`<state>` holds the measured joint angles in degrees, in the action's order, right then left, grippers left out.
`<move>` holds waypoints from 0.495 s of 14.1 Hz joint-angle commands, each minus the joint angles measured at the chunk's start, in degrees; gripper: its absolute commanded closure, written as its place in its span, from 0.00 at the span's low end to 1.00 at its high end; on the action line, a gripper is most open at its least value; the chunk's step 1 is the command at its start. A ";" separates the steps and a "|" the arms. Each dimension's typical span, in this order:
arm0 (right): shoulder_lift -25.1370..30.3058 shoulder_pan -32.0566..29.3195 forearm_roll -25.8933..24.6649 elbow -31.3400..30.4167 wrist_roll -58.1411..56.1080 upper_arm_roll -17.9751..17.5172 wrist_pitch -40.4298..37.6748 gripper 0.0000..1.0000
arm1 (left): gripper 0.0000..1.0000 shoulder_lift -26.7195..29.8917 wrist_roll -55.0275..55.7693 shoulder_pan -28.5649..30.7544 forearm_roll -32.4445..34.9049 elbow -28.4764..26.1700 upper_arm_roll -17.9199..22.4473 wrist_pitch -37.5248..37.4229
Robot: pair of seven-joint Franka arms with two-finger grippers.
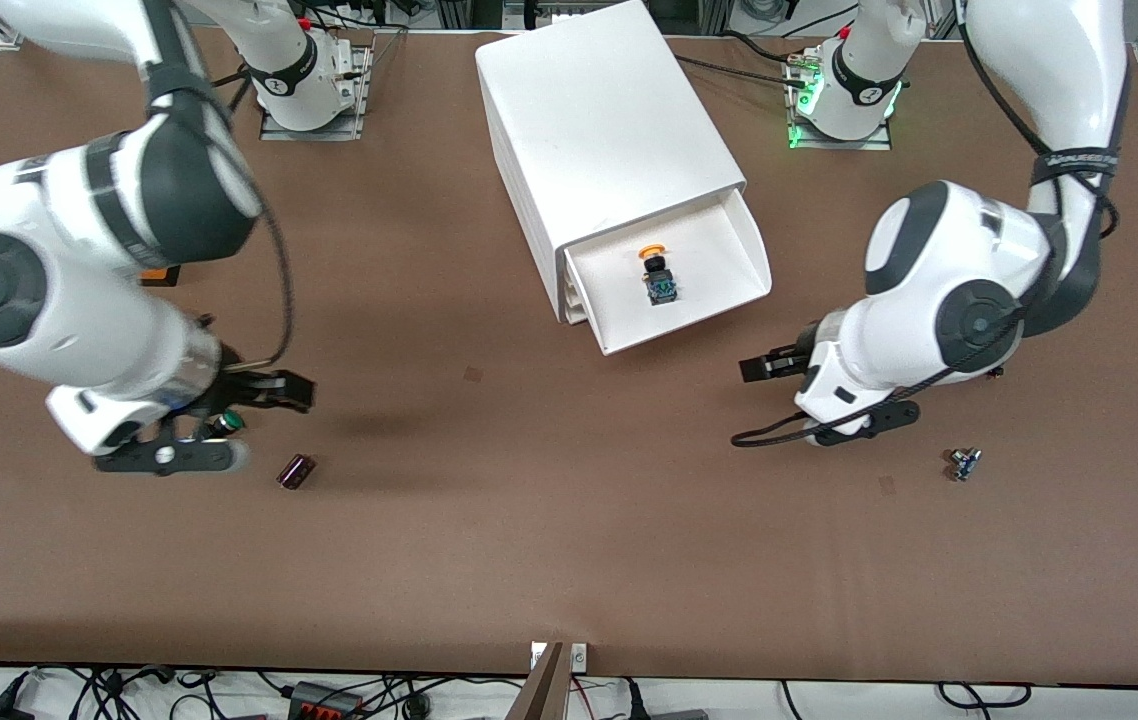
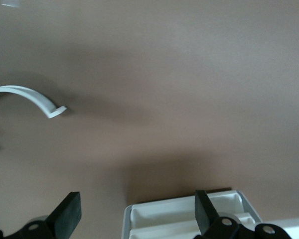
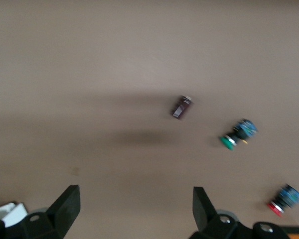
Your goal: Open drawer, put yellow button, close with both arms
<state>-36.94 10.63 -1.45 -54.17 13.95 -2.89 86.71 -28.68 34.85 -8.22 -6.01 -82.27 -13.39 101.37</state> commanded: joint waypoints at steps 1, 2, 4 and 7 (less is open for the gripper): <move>0.82 -2.97 -0.31 -0.85 -0.24 -1.07 -3.73 0.00 | 0.00 5.29 1.27 -2.41 -0.50 -10.52 0.20 7.69; 1.08 -3.41 -0.75 -0.85 -0.24 -0.98 -4.44 0.00 | 0.00 5.65 1.36 -3.46 -0.50 -11.94 0.20 8.75; 2.13 -5.60 -0.40 -1.90 -0.41 -0.98 -4.54 0.00 | 0.00 5.30 3.54 -4.17 -0.50 -12.04 0.03 8.76; 7.56 -9.30 -0.31 -9.18 -1.46 -1.07 -1.91 0.00 | 0.00 5.12 4.61 -5.84 -0.50 -12.39 0.03 8.67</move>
<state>-35.27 4.27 -1.47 -56.05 13.49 -2.91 83.05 -25.79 38.31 -13.31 -6.01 -92.06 -13.66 108.97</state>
